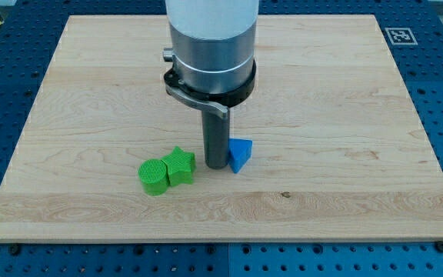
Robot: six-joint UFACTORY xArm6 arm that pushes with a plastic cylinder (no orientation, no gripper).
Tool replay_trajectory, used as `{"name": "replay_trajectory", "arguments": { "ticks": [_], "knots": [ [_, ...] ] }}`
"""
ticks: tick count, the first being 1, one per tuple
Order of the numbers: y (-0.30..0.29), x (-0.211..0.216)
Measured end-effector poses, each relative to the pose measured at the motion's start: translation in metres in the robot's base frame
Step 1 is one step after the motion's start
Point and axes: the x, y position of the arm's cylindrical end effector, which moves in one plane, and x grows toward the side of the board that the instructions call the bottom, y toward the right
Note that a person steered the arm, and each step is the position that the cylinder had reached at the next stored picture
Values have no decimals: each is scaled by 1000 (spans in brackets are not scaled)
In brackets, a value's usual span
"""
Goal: Point your arm bottom right to blue triangle
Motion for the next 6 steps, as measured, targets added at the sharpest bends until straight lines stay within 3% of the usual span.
{"name": "replay_trajectory", "arguments": {
  "ticks": [6],
  "knots": [
    [112, 24]
  ]
}}
